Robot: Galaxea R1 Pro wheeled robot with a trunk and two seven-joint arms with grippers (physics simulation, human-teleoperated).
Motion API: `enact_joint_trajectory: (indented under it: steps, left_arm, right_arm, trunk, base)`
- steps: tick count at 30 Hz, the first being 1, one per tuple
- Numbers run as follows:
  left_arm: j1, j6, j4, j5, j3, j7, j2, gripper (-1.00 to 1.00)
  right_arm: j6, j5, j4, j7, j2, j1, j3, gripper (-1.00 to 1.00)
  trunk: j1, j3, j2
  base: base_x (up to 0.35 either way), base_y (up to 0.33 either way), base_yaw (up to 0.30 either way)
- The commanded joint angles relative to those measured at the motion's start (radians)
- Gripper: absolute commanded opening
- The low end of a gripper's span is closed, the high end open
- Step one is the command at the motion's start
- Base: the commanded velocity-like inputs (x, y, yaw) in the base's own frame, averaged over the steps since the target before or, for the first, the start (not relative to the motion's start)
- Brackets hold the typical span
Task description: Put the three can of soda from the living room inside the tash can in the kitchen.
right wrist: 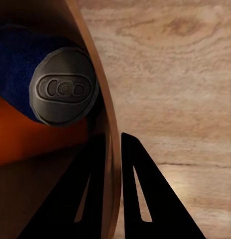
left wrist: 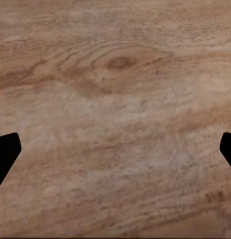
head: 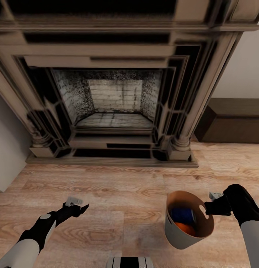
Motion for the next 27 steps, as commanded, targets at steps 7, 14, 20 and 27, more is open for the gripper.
enact_joint_trajectory:
  steps: [7, 14, 20, 27]
  left_arm:
    - [0.0, -0.008, 0.002, -0.001, 0.0, 0.007, 0.0, 1.0]
    - [0.0, -0.01, 0.003, -0.001, 0.0, 0.007, 0.0, 1.0]
    - [0.0, -0.011, 0.003, -0.001, -0.001, 0.007, 0.0, 1.0]
    - [0.0, -0.011, 0.003, -0.001, -0.001, 0.007, 0.0, 1.0]
  right_arm:
    - [0.013, -0.021, 0.0, 0.006, 0.001, 0.0, 0.0, -1.0]
    - [0.013, -0.02, 0.0, 0.007, -0.001, 0.0, -0.001, -1.0]
    - [0.013, -0.02, 0.0, 0.007, -0.004, 0.0, -0.002, -1.0]
    - [0.013, -0.02, 0.0, 0.007, -0.004, 0.0, -0.003, -1.0]
  trunk:
    - [0.002, -0.019, -0.001]
    - [0.003, -0.027, -0.002]
    - [0.004, -0.039, -0.002]
    - [0.006, -0.05, -0.003]
  base:
    - [0.0, 0.0, 0.0]
    - [0.0, 0.0, 0.0]
    - [0.0, 0.0, 0.0]
    - [0.0, 0.0, 0.0]
